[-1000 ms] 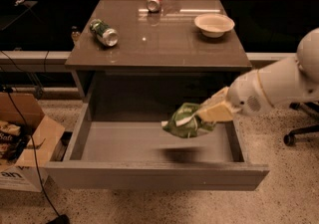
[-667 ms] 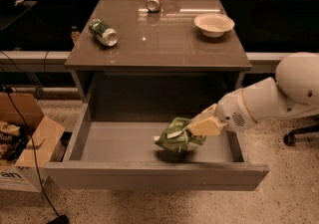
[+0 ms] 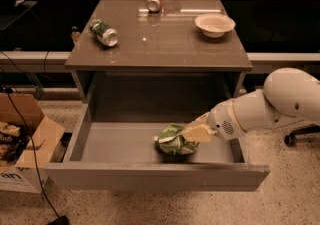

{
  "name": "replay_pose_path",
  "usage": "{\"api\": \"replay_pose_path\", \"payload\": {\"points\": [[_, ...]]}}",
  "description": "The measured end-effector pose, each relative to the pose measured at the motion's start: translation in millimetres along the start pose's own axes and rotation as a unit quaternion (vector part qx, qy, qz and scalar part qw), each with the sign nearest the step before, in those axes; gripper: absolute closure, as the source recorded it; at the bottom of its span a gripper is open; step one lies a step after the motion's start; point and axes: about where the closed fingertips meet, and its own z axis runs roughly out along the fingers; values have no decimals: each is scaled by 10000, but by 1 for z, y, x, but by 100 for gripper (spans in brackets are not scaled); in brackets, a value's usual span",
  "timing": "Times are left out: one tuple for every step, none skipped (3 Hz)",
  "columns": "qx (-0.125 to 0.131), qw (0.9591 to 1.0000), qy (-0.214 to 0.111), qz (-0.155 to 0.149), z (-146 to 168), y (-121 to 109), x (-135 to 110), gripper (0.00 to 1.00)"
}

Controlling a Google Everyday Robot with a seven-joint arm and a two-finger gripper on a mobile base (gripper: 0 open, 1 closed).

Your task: Place green jalapeno chip bag into top drawer

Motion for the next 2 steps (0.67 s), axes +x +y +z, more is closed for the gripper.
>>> {"api": "replay_pose_path", "payload": {"points": [[-15,10000,9,-12,1,1,-1,35],[-29,10000,17,-25,2,3,-1,4]]}}
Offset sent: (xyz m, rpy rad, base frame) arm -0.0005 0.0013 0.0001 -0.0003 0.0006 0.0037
